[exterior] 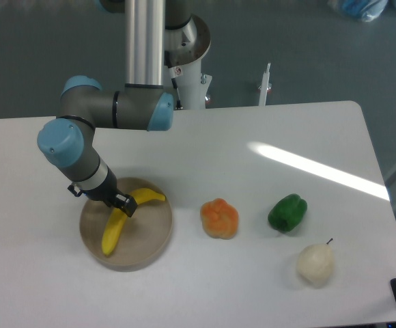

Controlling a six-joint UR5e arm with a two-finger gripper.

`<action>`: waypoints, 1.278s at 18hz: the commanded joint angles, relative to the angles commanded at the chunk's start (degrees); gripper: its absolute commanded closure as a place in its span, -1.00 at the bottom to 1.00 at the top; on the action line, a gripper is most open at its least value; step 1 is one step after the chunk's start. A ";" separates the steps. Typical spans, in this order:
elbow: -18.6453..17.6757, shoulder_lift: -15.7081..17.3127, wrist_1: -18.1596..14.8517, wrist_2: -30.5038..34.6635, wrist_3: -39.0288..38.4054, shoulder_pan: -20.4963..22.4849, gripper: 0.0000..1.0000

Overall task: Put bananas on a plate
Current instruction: 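Lower the banana onto the plate and open the gripper, then raise the open gripper away from the banana toward the orange pepper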

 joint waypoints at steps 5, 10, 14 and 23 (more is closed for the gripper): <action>0.36 3.34 -0.35 -0.09 0.26 3.33 -1.00; 0.17 7.29 -0.18 -0.70 0.44 9.04 -1.00; 0.44 9.06 -0.17 -0.88 5.51 14.57 -1.00; 3.77 12.31 -10.00 -4.83 27.12 24.08 -1.00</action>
